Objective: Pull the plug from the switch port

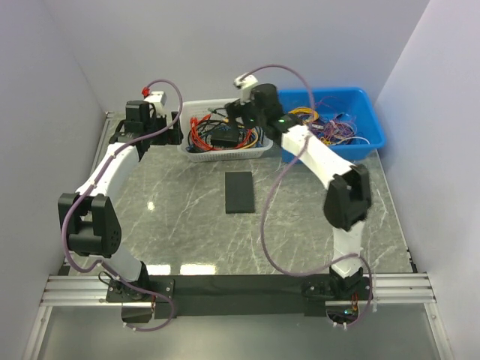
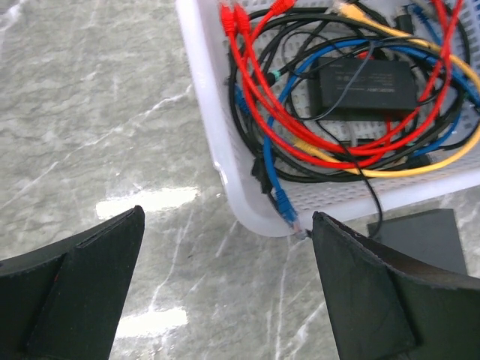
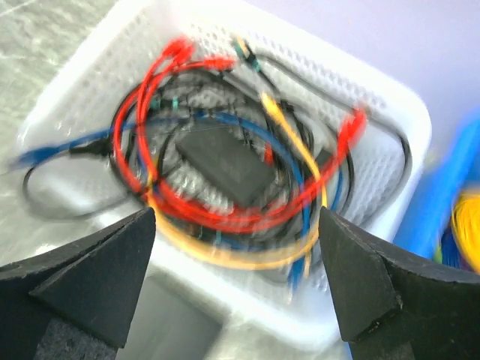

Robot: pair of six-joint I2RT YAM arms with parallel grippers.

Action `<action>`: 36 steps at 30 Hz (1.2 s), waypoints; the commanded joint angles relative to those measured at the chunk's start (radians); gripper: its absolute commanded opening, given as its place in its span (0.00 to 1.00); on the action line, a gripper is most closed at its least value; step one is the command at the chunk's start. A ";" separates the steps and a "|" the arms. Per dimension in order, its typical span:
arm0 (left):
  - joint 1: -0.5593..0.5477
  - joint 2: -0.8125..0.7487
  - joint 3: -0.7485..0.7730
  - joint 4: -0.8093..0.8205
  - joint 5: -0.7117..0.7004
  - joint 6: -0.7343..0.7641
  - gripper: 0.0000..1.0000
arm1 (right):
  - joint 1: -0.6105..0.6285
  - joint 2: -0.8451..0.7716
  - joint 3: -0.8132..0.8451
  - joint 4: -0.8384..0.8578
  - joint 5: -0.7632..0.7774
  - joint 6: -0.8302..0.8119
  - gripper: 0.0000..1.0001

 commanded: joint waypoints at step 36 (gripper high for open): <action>0.213 -0.463 -0.619 0.023 -0.049 0.212 0.99 | -0.394 -1.667 -1.599 0.074 0.416 0.901 1.00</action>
